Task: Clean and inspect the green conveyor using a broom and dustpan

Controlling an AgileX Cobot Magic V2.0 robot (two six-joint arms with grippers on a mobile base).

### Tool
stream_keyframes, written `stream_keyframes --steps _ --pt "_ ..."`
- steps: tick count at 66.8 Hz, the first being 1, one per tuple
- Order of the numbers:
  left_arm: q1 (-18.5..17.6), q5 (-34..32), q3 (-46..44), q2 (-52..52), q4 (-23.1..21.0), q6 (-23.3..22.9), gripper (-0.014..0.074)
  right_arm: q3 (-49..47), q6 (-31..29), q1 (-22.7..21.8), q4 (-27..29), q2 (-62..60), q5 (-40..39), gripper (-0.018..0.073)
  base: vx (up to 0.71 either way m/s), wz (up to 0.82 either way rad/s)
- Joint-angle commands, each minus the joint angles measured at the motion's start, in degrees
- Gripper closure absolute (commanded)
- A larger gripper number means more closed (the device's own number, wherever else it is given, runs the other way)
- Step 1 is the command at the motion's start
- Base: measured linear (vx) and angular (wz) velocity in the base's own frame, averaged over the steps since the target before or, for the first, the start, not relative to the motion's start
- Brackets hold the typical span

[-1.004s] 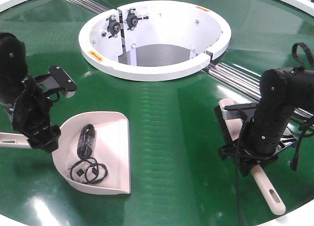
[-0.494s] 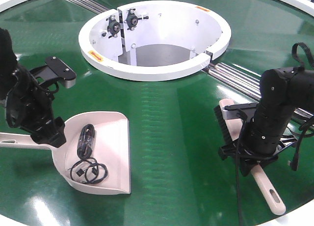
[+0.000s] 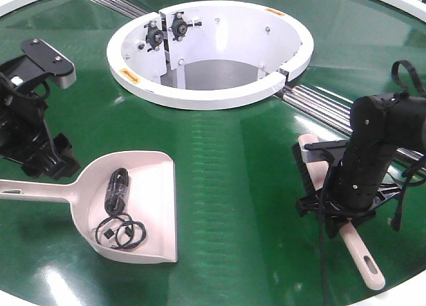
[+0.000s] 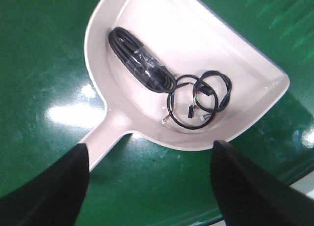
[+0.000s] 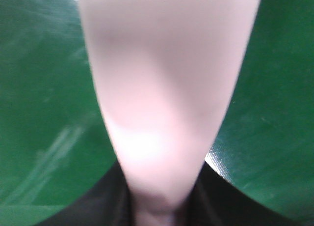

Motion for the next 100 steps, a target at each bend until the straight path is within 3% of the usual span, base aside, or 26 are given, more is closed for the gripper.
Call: stream_keyframes --steps 1,20,29,36,49,64,73,81,90,100 --pt "-0.20 -2.18 -1.61 -2.18 -0.92 -1.17 0.0115 -1.44 0.10 -0.35 -0.56 -0.86 1.15 0.0439 0.00 0.00" --pt "-0.20 -2.95 -1.61 -2.14 -0.92 -4.20 0.0115 -1.44 2.22 -0.35 -1.64 -1.26 -1.65 0.0096 0.00 0.00" --pt "-0.20 -3.11 -1.61 -2.90 -0.97 -5.54 0.0115 -1.44 3.09 -0.23 -3.01 -6.75 -2.93 -0.0010 0.00 0.00" --pt "-0.20 -4.70 -1.61 -4.84 -0.97 -5.81 0.0115 -1.37 2.13 -0.23 -3.55 -11.32 -2.87 -0.0032 0.00 0.00" --pt "-0.20 -9.45 -1.61 -11.07 -0.63 -10.26 0.0115 -1.05 1.39 -0.21 -3.04 -24.81 -5.66 -0.0029 0.00 0.00" --pt "-0.20 -16.98 -0.01 -21.27 7.02 -18.35 0.0115 4.61 0.82 -0.21 -3.43 -43.37 -15.23 -0.0022 0.00 0.00" --pt "-0.20 -26.03 7.84 -29.65 8.21 -20.12 0.0115 12.42 -1.57 -0.21 -2.64 -56.00 -23.66 -0.0022 0.00 0.00" --pt "-0.20 -35.50 20.91 -40.31 8.21 -20.42 0.0134 19.11 -3.97 -0.21 -1.62 -67.52 -29.29 -0.0022 0.00 0.00" --pt "-0.20 -46.97 36.58 -55.07 8.07 -23.74 0.0178 26.58 -4.97 -0.21 -1.50 -81.46 -31.77 -0.0022 0.00 0.00" --pt "-0.20 -54.00 51.10 -68.42 8.07 -28.79 0.0238 36.47 -5.79 -0.21 -1.50 -95.39 -33.72 -0.0022 0.00 0.00"
